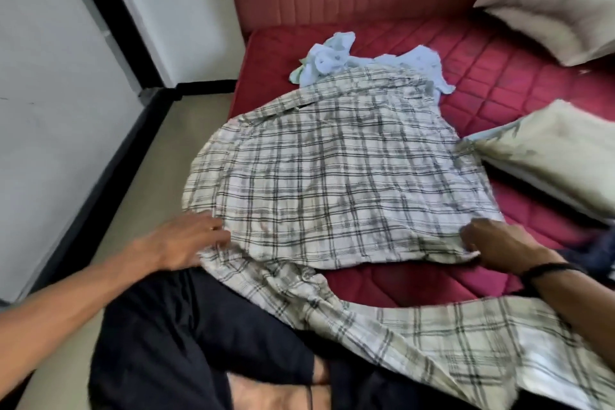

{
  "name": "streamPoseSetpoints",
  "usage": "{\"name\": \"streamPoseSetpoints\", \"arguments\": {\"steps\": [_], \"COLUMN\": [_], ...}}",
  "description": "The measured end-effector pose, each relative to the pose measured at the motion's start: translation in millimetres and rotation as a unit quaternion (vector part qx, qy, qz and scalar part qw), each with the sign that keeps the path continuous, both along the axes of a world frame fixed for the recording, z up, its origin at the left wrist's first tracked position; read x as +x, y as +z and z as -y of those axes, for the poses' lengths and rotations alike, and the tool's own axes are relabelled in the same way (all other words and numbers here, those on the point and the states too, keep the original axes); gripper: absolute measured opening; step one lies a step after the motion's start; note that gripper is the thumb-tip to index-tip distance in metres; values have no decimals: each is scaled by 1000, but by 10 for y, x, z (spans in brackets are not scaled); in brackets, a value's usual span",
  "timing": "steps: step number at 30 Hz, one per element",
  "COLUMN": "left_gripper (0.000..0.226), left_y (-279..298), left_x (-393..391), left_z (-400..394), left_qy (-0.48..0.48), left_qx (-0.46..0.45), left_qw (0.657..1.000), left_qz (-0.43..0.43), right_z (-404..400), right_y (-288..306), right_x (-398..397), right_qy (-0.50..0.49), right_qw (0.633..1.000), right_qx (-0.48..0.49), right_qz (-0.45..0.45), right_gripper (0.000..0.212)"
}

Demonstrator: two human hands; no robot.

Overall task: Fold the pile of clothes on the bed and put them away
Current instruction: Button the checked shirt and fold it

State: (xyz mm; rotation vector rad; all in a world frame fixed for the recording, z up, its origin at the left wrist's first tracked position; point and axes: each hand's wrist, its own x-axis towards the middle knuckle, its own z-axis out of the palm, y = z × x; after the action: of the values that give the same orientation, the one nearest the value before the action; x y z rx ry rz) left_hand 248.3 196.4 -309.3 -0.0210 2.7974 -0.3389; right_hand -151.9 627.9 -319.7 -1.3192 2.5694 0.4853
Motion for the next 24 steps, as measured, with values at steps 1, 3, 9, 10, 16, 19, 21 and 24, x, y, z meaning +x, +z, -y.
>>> {"name": "streamPoseSetpoints", "arguments": {"steps": [1, 3, 9, 10, 16, 19, 21, 24], "left_gripper": [48, 39, 38, 35, 28, 24, 20, 33], "left_y": [-9, -32, 137, 146, 64, -5, -11, 52], "left_x": [-64, -143, -26, -29, -17, 37, 88, 120], "left_z": [-56, -106, 170, 133, -67, -84, 0, 178], "left_qy": [-23, 3, 81, 88, 54, 62, 116, 211], "left_qx": [-15, 12, 24, 9, 59, 98, 139, 240], "left_qw": [999, 993, 986, 984, 993, 991, 983, 939], "left_qz": [25, 117, 144, 151, 89, 73, 35, -126], "right_z": [46, 39, -20, -8, -76, -56, -30, -5], "right_y": [-3, -11, 55, 43, -30, -16, 49, 246], "right_x": [48, 57, 85, 113, 157, 141, 68, -158], "right_qy": [-1, -26, -109, -98, -23, 13, 12, -29], "right_qw": [1000, 998, 992, 993, 994, 995, 996, 999], "right_qx": [21, 35, 6, 23, 87, 88, 85, 37], "right_qz": [-18, -46, -59, -58, -60, -44, -40, 8], "right_gripper": [21, 26, 22, 24, 34, 30, 29, 11]}}
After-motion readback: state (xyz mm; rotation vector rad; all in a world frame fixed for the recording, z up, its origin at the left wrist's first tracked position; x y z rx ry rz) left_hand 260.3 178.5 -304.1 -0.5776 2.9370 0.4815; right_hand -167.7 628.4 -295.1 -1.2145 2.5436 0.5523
